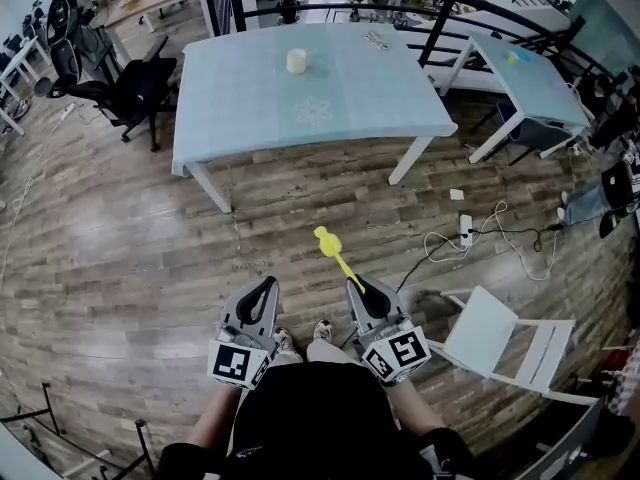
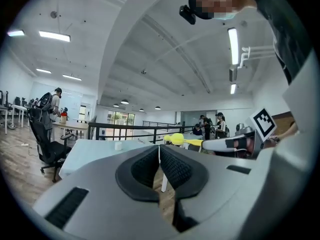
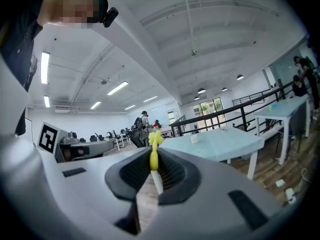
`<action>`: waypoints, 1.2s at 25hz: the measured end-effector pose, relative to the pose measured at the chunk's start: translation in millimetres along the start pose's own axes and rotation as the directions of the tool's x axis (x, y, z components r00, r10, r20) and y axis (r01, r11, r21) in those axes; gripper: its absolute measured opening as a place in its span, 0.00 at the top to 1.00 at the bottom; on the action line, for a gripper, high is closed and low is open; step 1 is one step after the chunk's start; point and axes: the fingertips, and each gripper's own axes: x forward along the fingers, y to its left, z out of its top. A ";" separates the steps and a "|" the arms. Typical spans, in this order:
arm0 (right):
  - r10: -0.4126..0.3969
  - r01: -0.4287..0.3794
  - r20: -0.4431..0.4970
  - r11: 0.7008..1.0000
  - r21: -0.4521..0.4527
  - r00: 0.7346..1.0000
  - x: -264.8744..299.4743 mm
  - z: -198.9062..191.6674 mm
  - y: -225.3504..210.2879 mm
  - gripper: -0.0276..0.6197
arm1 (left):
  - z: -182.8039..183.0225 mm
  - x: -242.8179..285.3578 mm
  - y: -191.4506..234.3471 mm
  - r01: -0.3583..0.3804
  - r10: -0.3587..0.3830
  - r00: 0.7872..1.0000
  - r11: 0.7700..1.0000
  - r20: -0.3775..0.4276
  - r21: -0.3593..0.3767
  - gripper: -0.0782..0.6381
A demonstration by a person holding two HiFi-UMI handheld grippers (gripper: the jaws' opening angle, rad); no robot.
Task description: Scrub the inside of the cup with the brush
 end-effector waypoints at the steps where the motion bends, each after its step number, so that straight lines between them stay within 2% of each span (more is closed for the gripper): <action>1: 0.000 0.000 0.001 1.000 0.010 1.000 0.3 0.1 -2.7 0.90 | 2.2 2.2 0.2 -0.006 0.006 1.000 1.000 0.010 0.003 0.87; 8: 0.041 -0.041 0.014 0.999 0.030 0.999 3.4 6.9 -12.7 0.90 | -9.7 5.6 -8.1 -0.068 0.070 0.997 0.996 0.023 -0.056 0.87; 12: 0.069 -0.070 0.021 0.997 0.030 0.997 0.6 11.0 -24.2 0.90 | -7.4 6.0 -15.1 -0.120 0.126 0.990 0.989 0.056 -0.090 0.87; 16: 0.097 -0.097 0.009 0.995 0.035 0.995 -0.1 11.3 -37.5 0.90 | -2.9 18.0 -23.1 -0.151 0.154 0.986 0.987 0.065 -0.045 0.87; 22: 0.131 -0.131 0.015 0.990 0.052 0.991 5.1 12.1 -45.8 0.90 | -10.6 34.5 -27.6 -0.145 0.145 0.989 0.989 0.030 0.007 0.87; 27: 0.110 -0.109 -0.010 0.992 0.064 0.994 23.9 10.3 -56.8 0.90 | -16.9 48.3 -15.8 -0.138 0.138 0.990 0.990 0.030 -0.019 0.87; 30: 0.108 -0.107 -0.030 0.994 0.031 0.994 44.5 11.5 -59.1 0.90 | -13.6 62.8 2.0 -0.110 0.114 0.992 0.992 0.050 -0.064 0.87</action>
